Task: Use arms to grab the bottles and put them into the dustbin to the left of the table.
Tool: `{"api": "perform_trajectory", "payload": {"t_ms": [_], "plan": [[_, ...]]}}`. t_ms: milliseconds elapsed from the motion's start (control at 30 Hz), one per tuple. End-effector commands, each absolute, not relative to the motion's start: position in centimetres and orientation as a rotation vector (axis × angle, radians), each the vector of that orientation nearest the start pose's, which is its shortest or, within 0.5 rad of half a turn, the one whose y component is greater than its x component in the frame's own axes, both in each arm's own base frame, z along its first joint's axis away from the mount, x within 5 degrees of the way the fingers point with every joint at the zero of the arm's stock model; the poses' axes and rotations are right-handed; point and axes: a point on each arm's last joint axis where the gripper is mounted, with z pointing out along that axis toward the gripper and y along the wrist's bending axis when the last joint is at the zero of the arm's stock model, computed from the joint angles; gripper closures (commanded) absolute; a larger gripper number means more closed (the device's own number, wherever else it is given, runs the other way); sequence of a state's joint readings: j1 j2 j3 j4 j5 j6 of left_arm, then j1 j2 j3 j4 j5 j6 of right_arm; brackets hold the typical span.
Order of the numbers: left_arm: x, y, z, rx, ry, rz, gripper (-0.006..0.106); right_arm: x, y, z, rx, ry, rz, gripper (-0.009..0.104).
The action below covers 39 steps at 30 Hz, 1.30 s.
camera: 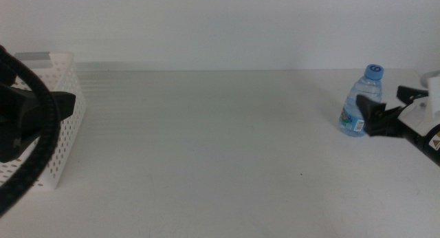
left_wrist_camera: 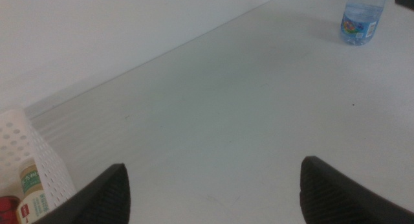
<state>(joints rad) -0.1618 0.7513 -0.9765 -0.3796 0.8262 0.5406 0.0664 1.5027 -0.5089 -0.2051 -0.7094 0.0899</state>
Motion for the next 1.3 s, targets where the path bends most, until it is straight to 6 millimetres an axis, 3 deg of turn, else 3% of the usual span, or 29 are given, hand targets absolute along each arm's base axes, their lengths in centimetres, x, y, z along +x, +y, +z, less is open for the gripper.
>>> {"api": "perform_trajectory", "payload": {"t_ms": [0,167,600,733,967,1267], "plan": [[12.4,-4.6,41.5,0.562,1.861,-0.226,0.018,28.8,2.1,22.7,-0.138,1.553,0.101,0.024],[12.4,-4.6,41.5,0.562,1.861,-0.226,0.018,29.6,1.1,21.5,-0.086,1.528,0.089,0.018],[12.4,-4.6,41.5,0.562,1.861,-0.226,0.018,33.0,1.6,19.3,-0.111,1.555,0.143,0.012],[12.4,-4.6,41.5,0.562,1.861,-0.226,0.018,34.5,1.9,17.8,-0.148,1.574,0.157,0.012],[12.4,-4.6,41.5,0.562,1.861,-0.226,0.018,35.2,1.9,16.4,-0.132,1.603,0.168,-0.001],[12.4,-4.6,41.5,0.562,1.861,-0.226,0.018,35.9,1.8,15.7,-0.206,1.569,0.09,0.0]]}}
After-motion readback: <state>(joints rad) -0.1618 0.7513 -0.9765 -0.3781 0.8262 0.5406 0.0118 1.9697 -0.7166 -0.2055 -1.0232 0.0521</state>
